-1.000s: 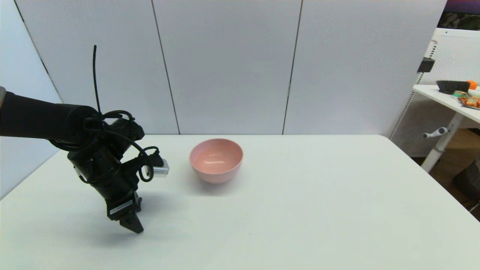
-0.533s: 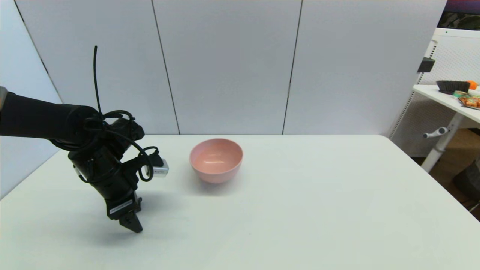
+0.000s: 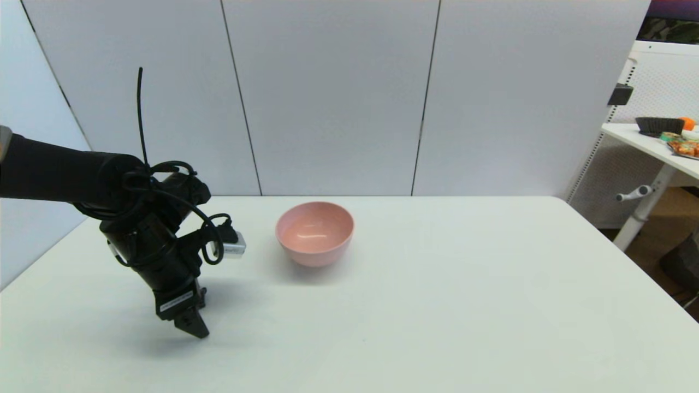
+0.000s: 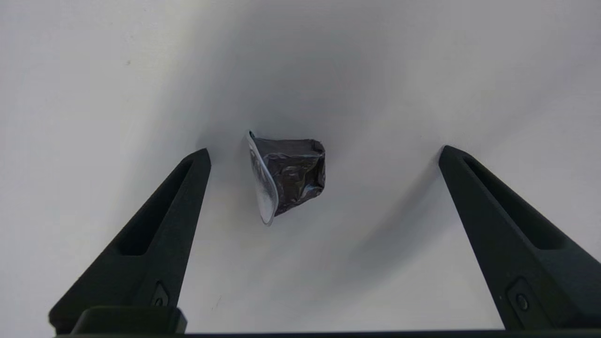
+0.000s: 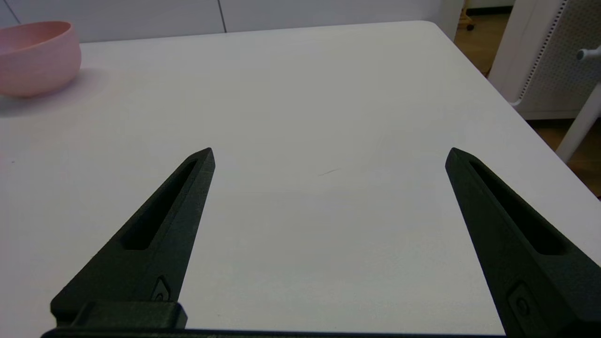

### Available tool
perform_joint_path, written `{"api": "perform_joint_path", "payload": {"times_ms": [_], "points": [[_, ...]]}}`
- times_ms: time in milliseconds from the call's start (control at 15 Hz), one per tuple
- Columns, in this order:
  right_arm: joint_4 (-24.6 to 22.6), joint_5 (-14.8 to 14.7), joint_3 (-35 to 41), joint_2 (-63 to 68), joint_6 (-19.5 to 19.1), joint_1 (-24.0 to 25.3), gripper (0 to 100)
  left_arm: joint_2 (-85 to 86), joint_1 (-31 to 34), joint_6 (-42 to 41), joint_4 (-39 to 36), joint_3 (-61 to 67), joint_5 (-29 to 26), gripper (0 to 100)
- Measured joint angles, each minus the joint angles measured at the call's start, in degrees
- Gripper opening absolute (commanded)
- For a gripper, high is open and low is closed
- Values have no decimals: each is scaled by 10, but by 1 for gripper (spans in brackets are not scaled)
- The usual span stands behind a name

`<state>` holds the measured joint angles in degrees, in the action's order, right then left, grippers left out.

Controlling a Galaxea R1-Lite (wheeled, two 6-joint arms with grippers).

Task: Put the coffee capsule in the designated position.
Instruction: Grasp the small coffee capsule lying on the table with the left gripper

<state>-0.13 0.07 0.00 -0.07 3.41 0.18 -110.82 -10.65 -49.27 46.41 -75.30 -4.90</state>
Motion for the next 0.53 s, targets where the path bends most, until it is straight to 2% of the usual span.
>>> {"api": "perform_joint_path", "payload": {"times_ms": [67,533], "points": [[0,0,0,0,0,0,100,0,0,0,0,0,0,0],[0,0,0,0,0,0,100,0,0,1,0,-1,0,0]]}}
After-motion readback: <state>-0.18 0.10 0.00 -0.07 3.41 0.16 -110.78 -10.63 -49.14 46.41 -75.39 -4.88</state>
